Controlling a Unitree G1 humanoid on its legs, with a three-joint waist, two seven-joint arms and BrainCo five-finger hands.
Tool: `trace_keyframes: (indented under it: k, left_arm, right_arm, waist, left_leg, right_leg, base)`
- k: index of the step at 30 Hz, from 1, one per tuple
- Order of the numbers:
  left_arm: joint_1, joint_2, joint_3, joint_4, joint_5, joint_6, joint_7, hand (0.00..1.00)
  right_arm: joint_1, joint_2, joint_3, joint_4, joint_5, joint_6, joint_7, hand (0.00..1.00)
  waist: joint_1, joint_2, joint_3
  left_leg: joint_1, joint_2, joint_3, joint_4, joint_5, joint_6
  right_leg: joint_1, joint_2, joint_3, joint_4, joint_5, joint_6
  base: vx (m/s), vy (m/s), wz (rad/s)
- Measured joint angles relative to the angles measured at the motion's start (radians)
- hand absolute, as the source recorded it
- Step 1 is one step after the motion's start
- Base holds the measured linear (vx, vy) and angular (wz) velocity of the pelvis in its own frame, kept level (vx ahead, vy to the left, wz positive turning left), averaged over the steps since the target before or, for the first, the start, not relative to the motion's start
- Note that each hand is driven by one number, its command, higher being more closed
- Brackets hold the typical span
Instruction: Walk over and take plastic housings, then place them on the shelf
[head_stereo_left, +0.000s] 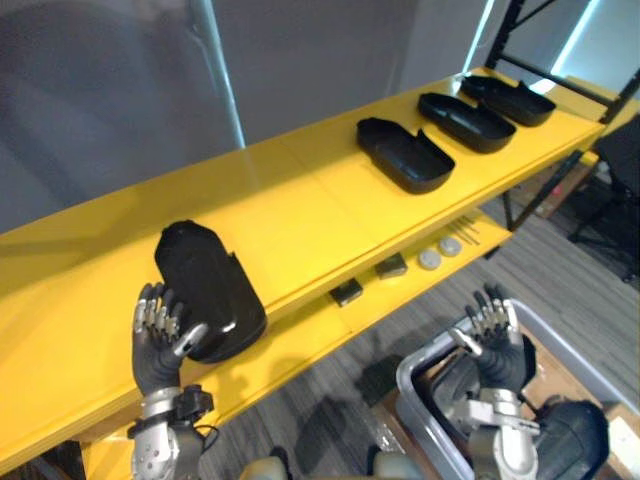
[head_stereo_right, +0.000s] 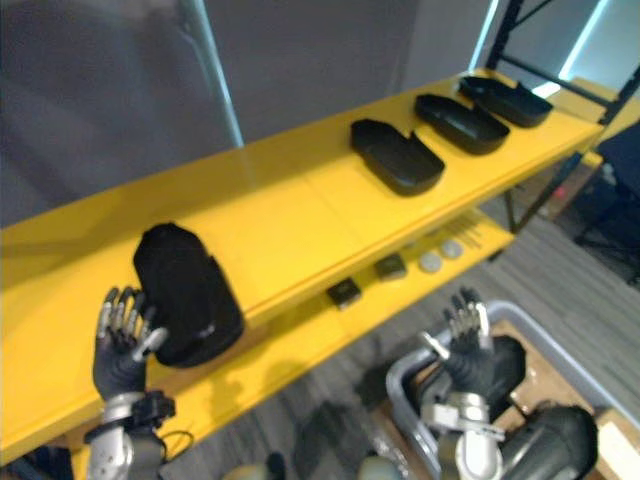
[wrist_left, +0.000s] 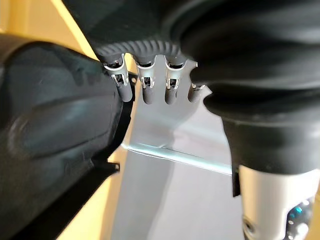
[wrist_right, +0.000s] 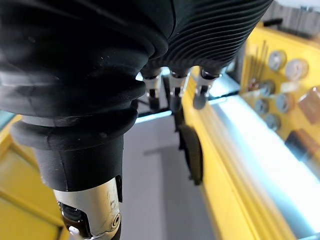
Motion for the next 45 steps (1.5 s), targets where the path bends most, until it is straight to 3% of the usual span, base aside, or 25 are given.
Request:
trace_keyframes:
  k: [3, 5, 8, 10, 11, 12, 14, 16, 19, 20, 22, 25, 29, 32, 37, 40, 42, 45]
  left_arm:
    - [-0.058, -0.001, 0.008, -0.002, 0.031, -0.069, 0.057, 0.00]
    - [-0.059, -0.004, 0.004, -0.018, 0.054, -0.115, 0.073, 0.00]
    - [-0.024, -0.029, 0.008, -0.125, 0.170, -0.209, 0.131, 0.00]
    - [-0.022, -0.032, 0.014, -0.200, 0.281, -0.279, 0.233, 0.00]
    - [-0.024, -0.032, 0.017, -0.216, 0.315, -0.291, 0.266, 0.00]
    - [-0.029, -0.033, 0.022, -0.241, 0.379, -0.305, 0.332, 1.00]
    - [-0.031, -0.033, 0.024, -0.256, 0.429, -0.332, 0.386, 1.00]
    - [-0.031, -0.038, 0.024, -0.257, 0.429, -0.334, 0.387, 1.00]
    - [-0.028, -0.043, 0.023, -0.275, 0.402, -0.323, 0.283, 1.00]
    - [-0.026, -0.042, 0.022, -0.280, 0.370, -0.311, 0.215, 1.00]
    - [-0.008, -0.039, 0.021, -0.280, 0.296, -0.258, 0.071, 1.00]
    - [0.024, -0.038, 0.017, -0.277, 0.244, -0.183, -0.081, 1.00]
    - [0.072, -0.021, 0.013, -0.229, 0.105, -0.063, -0.339, 1.00]
    - [0.102, -0.019, 0.002, -0.179, 0.094, -0.011, -0.473, 1.00]
    - [0.120, 0.015, -0.005, -0.127, 0.136, -0.007, -0.506, 1.00]
    - [0.124, 0.068, -0.005, -0.107, 0.137, 0.018, -0.617, 1.00]
    - [0.135, 0.091, -0.019, -0.105, 0.135, 0.078, -0.701, 1.00]
    - [0.139, 0.102, -0.036, -0.091, 0.108, 0.159, -0.741, 1.00]
  right_arm:
    - [-0.030, -0.002, -0.002, 0.048, -0.014, 0.000, -0.009, 0.00]
    - [-0.034, -0.003, -0.002, 0.064, -0.037, 0.001, -0.028, 0.00]
    - [-0.034, -0.016, -0.003, 0.067, -0.044, 0.002, -0.047, 0.00]
    - [-0.036, -0.018, -0.003, 0.068, -0.044, 0.002, -0.050, 0.00]
    - [-0.036, -0.018, -0.002, 0.068, -0.042, 0.002, -0.049, 0.00]
    - [-0.036, -0.018, -0.003, 0.068, -0.040, 0.002, -0.047, 0.00]
    - [-0.036, -0.017, -0.002, 0.070, -0.039, 0.002, -0.042, 0.00]
    - [-0.036, -0.017, 0.000, 0.075, -0.039, 0.002, -0.037, 0.00]
    - [-0.036, -0.010, 0.003, 0.081, -0.039, 0.003, -0.018, 0.00]
    - [-0.036, -0.005, 0.006, 0.088, -0.039, 0.004, -0.012, 0.00]
    - [-0.033, -0.001, 0.016, 0.102, -0.041, 0.007, 0.003, 0.00]
    - [-0.033, -0.002, 0.019, 0.102, -0.042, 0.006, 0.005, 0.00]
    - [-0.040, -0.011, 0.013, 0.121, -0.053, 0.006, -0.013, 0.00]
    - [-0.057, -0.024, 0.002, 0.175, -0.060, 0.009, -0.048, 0.00]
    - [-0.075, -0.037, -0.049, 0.248, -0.071, 0.021, -0.069, 0.00]
    - [-0.083, -0.058, -0.069, 0.293, -0.078, 0.045, -0.069, 0.00]
    - [-0.087, -0.068, -0.070, 0.308, -0.078, 0.049, -0.069, 0.00]
    - [-0.094, -0.069, -0.075, 0.330, -0.078, 0.049, -0.067, 0.00]
  waist:
    - [0.008, -0.012, 0.046]
    - [0.009, -0.002, 0.065]
    - [0.016, 0.014, 0.074]
    - [0.015, 0.014, 0.074]
    - [0.015, 0.012, 0.073]
    - [0.015, 0.011, 0.073]
    - [0.016, 0.011, 0.073]
    - [0.017, 0.011, 0.072]
    - [0.018, 0.002, 0.063]
    - [0.019, -0.005, 0.059]
    - [0.020, -0.018, 0.046]
    - [0.021, -0.020, 0.033]
    - [0.021, -0.004, 0.010]
    - [0.025, 0.003, 0.001]
    - [0.033, 0.009, -0.003]
    - [0.035, 0.010, -0.012]
    - [0.037, 0.011, -0.013]
    - [0.036, 0.010, -0.019]
  left_leg:
    - [-0.031, -0.022, -0.017, -0.015, 0.000, 0.007]
    - [-0.032, -0.030, -0.028, -0.021, 0.001, 0.006]
    - [-0.032, -0.031, -0.031, -0.022, 0.013, 0.002]
    - [-0.030, -0.034, -0.051, -0.016, 0.018, 0.008]
    - [-0.028, -0.033, -0.054, -0.016, 0.017, 0.008]
    - [-0.025, -0.034, -0.061, -0.016, 0.017, 0.008]
    - [-0.019, -0.036, -0.067, -0.019, 0.017, 0.008]
    - [0.007, -0.036, -0.069, -0.027, 0.015, 0.011]
    - [0.029, -0.040, -0.069, -0.036, 0.008, 0.015]
    - [0.029, -0.041, -0.068, -0.035, 0.007, 0.015]
    - [0.033, -0.041, -0.068, -0.036, 0.007, 0.015]
    - [0.034, -0.041, -0.068, -0.040, 0.008, 0.014]
    - [0.027, -0.042, -0.077, -0.044, 0.010, 0.011]
    - [0.025, -0.042, -0.086, -0.044, 0.012, 0.009]
    - [0.026, -0.046, -0.104, -0.045, 0.014, 0.008]
    - [0.025, -0.049, -0.112, -0.050, 0.017, 0.009]
    - [0.025, -0.051, -0.112, -0.053, 0.018, 0.010]
    - [0.025, -0.055, -0.112, -0.065, 0.025, 0.011]
  right_leg:
    - [-0.001, -0.022, -0.050, -0.053, 0.014, -0.003]
    - [-0.001, -0.030, -0.070, -0.058, 0.014, -0.004]
    - [0.002, -0.029, -0.079, -0.072, 0.014, -0.005]
    - [0.033, -0.023, -0.099, -0.097, 0.032, 0.006]
    - [0.041, -0.022, -0.102, -0.105, 0.035, 0.006]
    - [0.055, -0.021, -0.116, -0.120, 0.041, 0.005]
    - [0.071, -0.022, -0.125, -0.130, 0.043, 0.006]
    - [0.093, -0.025, -0.128, -0.135, 0.044, 0.007]
    - [0.113, -0.030, -0.137, -0.140, 0.044, 0.007]
    - [0.116, -0.031, -0.140, -0.144, 0.044, 0.007]
    - [0.121, -0.031, -0.144, -0.148, 0.044, 0.006]
    - [0.121, -0.031, -0.147, -0.149, 0.043, 0.006]
    - [0.119, -0.030, -0.156, -0.154, 0.042, 0.003]
    - [0.122, -0.029, -0.168, -0.157, 0.043, 0.005]
    - [0.139, -0.030, -0.187, -0.165, 0.043, 0.005]
    - [0.143, -0.032, -0.201, -0.166, 0.043, 0.005]
    - [0.142, -0.034, -0.202, -0.166, 0.043, 0.005]
    - [0.137, -0.038, -0.203, -0.166, 0.043, 0.005]
  base:
    - [-0.11, 0.058, 0.11]
    - [-0.07, 0.023, 0.12]
    - [0.03, -0.009, 0.08]
    - [0.11, -0.028, 0.20]
    - [0.12, -0.030, 0.18]
    - [0.09, -0.026, 0.12]
    - [0.08, -0.017, 0.10]
    - [0.05, -0.001, 0.01]
    - [-0.01, 0.018, -0.03]
    - [-0.04, 0.013, -0.01]
    - [-0.05, 0.009, -0.02]
    - [-0.01, 0.000, 0.00]
    - [0.00, -0.005, 0.06]
    - [0.02, -0.014, 0.09]
    - [0.01, -0.006, 0.12]
    - [0.00, 0.006, 0.10]
    - [0.00, 0.000, 0.00]
    - [0.00, 0.000, 0.00]
